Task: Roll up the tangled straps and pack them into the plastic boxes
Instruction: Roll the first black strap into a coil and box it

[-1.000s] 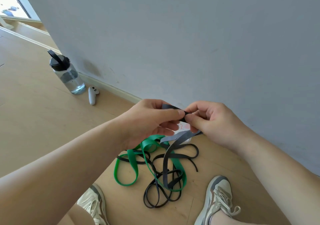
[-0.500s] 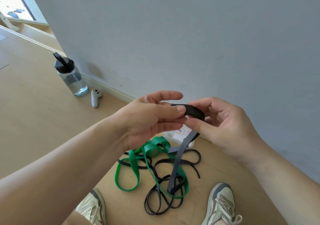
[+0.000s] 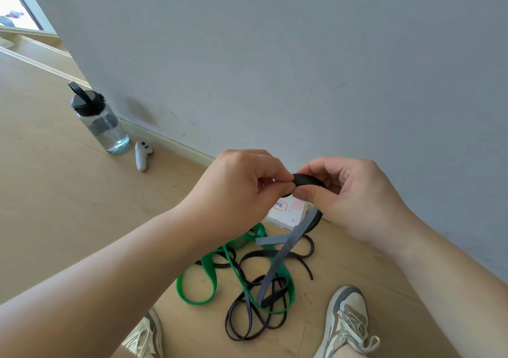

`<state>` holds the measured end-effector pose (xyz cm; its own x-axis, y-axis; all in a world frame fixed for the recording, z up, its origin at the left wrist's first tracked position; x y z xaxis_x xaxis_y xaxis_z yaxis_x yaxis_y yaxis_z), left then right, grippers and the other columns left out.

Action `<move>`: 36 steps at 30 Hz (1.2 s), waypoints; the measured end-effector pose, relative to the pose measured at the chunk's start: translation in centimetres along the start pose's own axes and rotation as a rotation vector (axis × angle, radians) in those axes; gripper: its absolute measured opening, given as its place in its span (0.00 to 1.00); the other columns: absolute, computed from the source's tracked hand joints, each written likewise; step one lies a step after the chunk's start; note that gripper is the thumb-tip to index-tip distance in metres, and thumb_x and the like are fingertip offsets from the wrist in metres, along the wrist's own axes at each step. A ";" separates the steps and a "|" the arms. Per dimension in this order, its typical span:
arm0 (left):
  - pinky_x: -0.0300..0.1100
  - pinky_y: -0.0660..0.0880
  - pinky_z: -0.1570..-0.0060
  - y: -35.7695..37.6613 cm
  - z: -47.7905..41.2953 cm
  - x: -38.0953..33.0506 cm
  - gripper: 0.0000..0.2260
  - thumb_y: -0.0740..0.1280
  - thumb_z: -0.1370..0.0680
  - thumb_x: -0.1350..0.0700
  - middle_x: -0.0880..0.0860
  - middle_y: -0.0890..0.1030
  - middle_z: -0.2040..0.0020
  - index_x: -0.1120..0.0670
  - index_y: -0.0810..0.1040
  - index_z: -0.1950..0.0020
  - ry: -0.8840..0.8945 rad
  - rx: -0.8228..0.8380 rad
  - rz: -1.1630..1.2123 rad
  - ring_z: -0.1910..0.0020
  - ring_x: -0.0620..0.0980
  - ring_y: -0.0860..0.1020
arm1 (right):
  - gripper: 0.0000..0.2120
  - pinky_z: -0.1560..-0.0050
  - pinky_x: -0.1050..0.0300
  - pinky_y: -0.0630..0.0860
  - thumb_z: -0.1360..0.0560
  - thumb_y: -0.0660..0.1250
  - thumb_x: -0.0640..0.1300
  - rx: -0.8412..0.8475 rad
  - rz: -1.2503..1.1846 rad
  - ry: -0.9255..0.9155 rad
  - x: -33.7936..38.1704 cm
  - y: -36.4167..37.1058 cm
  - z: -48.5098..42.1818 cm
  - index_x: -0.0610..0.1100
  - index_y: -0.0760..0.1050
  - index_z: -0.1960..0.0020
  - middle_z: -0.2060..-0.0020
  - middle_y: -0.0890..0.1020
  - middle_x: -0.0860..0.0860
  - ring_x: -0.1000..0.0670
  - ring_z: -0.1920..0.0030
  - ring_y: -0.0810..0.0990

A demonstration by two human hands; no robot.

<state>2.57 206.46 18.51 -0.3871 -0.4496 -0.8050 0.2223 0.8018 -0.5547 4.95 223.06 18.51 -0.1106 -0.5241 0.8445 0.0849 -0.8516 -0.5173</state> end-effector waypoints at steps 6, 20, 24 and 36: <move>0.43 0.81 0.48 0.8 0.3 -0.2 0.11 0.77 0.25 0.58 0.45 0.86 0.50 0.53 0.86 0.43 0.043 0.086 0.000 0.53 0.43 0.84 | 0.04 0.57 0.63 0.82 0.23 0.74 0.41 -0.073 -0.159 0.040 -0.7 -0.8 0.0 0.49 0.85 0.52 0.61 0.88 0.51 0.52 0.61 0.86; 0.49 0.79 0.61 -0.5 -0.2 -0.9 0.05 0.72 0.23 0.60 0.48 0.80 0.57 0.54 0.85 0.49 0.148 -0.216 -0.166 0.65 0.46 0.80 | 0.08 0.58 0.53 0.85 0.25 0.76 0.42 -0.116 -0.227 0.008 -0.7 -0.5 0.2 0.51 0.83 0.48 0.63 0.87 0.48 0.48 0.61 0.87; 0.50 0.80 0.62 -0.8 -0.1 -0.7 0.05 0.72 0.24 0.61 0.49 0.80 0.58 0.54 0.86 0.50 0.123 -0.286 -0.140 0.65 0.47 0.80 | 0.02 0.58 0.47 0.86 0.25 0.76 0.45 -0.156 -0.235 0.004 -0.4 0.1 0.5 0.48 0.84 0.55 0.64 0.88 0.49 0.45 0.60 0.87; 0.29 0.79 0.52 0.7 0.7 1.3 0.13 0.76 0.25 0.63 0.45 0.85 0.52 0.53 0.86 0.42 -0.201 -0.178 0.210 0.54 0.38 0.84 | 0.05 0.61 0.47 0.85 0.24 0.76 0.44 -0.227 -0.281 0.008 -0.7 0.2 0.4 0.45 0.84 0.58 0.65 0.87 0.46 0.40 0.63 0.86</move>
<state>2.92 206.20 16.93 -0.1618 -0.3220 -0.9328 0.1118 0.9332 -0.3416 5.48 223.30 17.90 -0.1065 -0.2681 0.9575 -0.1717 -0.9435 -0.2833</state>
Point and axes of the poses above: each hand's wrist, its own z-axis away from the middle knuckle, its own y-axis out of the palm, x = y × z, the point moved 7 cm from there along -z, towards the middle knuckle
